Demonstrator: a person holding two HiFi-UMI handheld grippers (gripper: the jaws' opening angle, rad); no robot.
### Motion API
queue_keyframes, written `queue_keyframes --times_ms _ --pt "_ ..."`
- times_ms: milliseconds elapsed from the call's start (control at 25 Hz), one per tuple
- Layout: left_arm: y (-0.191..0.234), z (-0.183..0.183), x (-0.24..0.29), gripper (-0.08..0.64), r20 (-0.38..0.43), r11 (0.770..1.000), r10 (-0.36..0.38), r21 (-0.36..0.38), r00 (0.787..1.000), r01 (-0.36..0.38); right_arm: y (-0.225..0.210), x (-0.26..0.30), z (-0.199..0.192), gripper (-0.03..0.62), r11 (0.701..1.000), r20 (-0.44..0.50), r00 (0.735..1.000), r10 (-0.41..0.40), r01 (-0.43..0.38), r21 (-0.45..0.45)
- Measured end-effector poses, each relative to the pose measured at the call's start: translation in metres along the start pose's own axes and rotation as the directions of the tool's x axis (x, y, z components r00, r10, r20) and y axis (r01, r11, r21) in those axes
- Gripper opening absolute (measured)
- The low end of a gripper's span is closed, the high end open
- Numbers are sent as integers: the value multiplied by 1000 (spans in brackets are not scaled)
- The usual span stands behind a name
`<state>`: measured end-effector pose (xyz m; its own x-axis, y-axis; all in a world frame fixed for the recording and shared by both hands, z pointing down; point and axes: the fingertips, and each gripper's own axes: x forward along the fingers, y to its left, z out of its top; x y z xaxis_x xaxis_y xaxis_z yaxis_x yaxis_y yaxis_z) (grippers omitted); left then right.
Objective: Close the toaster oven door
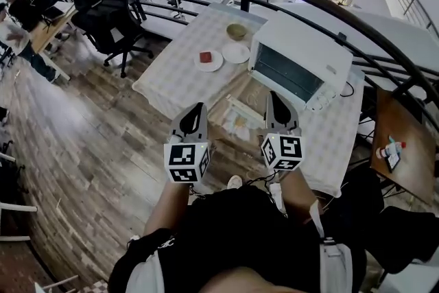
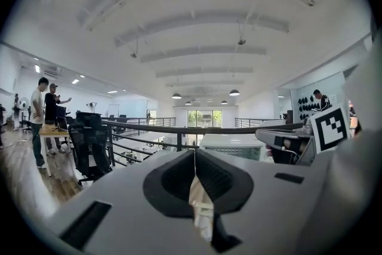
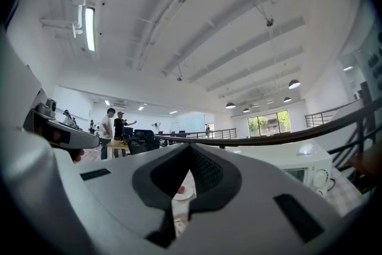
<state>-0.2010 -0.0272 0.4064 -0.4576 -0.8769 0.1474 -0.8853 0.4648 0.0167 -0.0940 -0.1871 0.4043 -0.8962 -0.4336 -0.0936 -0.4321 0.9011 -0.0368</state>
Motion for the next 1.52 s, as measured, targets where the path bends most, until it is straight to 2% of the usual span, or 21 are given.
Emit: queue_keyframes --times_ms 240,400,640,920,1200,1400,1440,1520 --pt "-4 -2 55 14 -42 994 -106 -7 993 106 -20 21 -2 2 997 -25 997 -77 77 -25" --pt "-7 7 90 14 -44 975 -223 7 974 223 -32 31 -2 2 985 -37 985 -170 169 -36" --pt "-24 11 126 14 -58 913 -400 55 915 403 -47 18 -4 2 940 -26 941 -338 336 -52" --pt "-24 -3 151 14 -110 852 -511 72 853 519 -40 7 -8 2 893 -14 895 -446 444 -74" --pt "-24 -47 166 15 -207 807 -564 65 799 586 -37 -1 -36 3 852 -87 848 -523 520 -59" --pt "-22 -93 172 17 -309 792 -571 37 761 609 -35 -4 -57 3 839 -135 829 -543 542 -50" --pt "-22 -105 174 23 -336 787 -573 28 748 616 -35 -4 -61 2 837 -142 826 -546 545 -49" --pt "-21 -130 176 99 -394 777 -576 7 716 629 -35 -6 -68 3 834 -156 820 -550 550 -44"
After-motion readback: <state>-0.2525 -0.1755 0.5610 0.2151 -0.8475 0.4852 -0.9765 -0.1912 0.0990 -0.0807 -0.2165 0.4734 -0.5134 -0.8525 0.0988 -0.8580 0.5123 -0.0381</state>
